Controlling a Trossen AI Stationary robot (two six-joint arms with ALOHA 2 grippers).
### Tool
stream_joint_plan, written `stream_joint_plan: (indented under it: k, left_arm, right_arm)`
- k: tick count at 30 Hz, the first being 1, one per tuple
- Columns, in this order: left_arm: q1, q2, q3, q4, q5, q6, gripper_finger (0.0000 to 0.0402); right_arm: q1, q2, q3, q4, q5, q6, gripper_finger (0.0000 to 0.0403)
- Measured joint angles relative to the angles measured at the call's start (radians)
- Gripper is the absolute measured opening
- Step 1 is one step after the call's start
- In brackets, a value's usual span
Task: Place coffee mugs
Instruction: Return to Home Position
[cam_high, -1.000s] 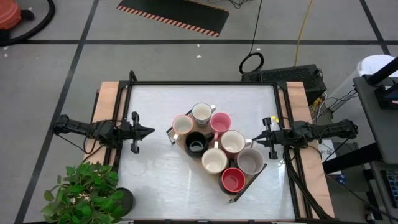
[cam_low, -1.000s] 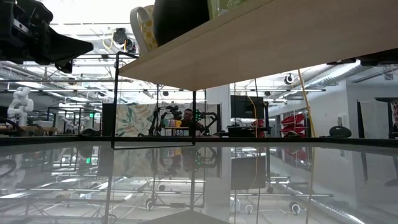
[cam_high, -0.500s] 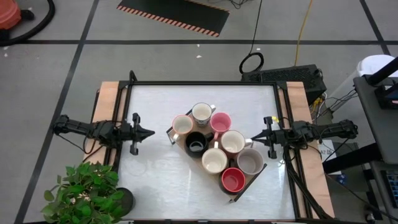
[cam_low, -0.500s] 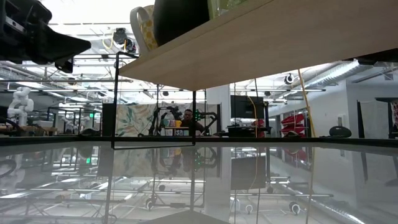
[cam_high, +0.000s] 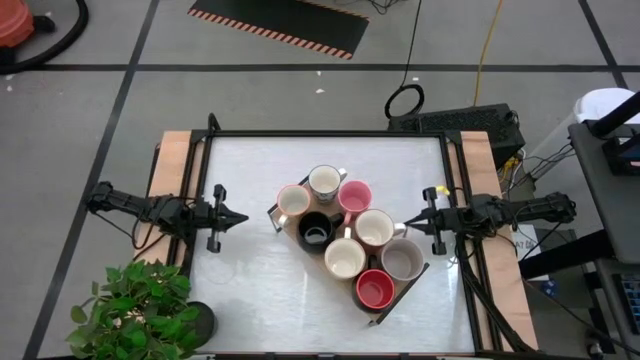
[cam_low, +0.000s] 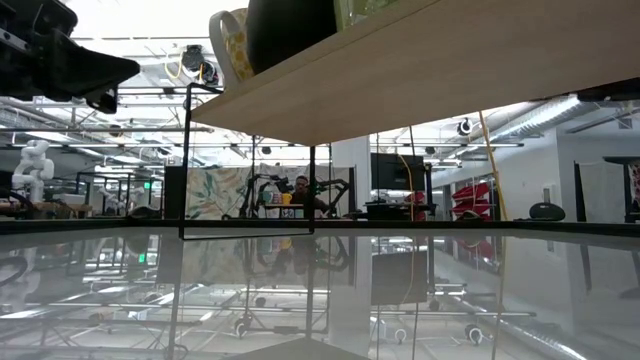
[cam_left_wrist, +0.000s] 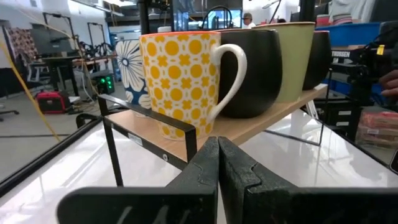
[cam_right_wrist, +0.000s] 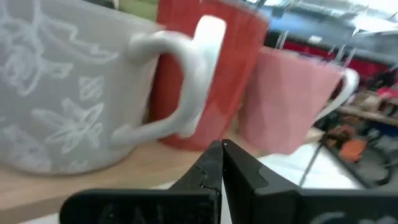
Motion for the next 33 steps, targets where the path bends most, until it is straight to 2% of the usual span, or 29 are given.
stream_joint_plan:
  k: [9, 33]
  left_arm:
    - [0.000, 0.000, 0.000, 0.001, -0.003, 0.056, 0.0000]
    - [0.001, -0.004, -0.002, 0.037, 0.000, 0.142, 0.0000]
  right_arm:
    - [0.000, -0.001, -0.001, -0.029, -0.015, 0.134, 0.0000]
    - [0.000, 0.000, -0.003, -0.029, -0.015, 0.136, 0.0000]
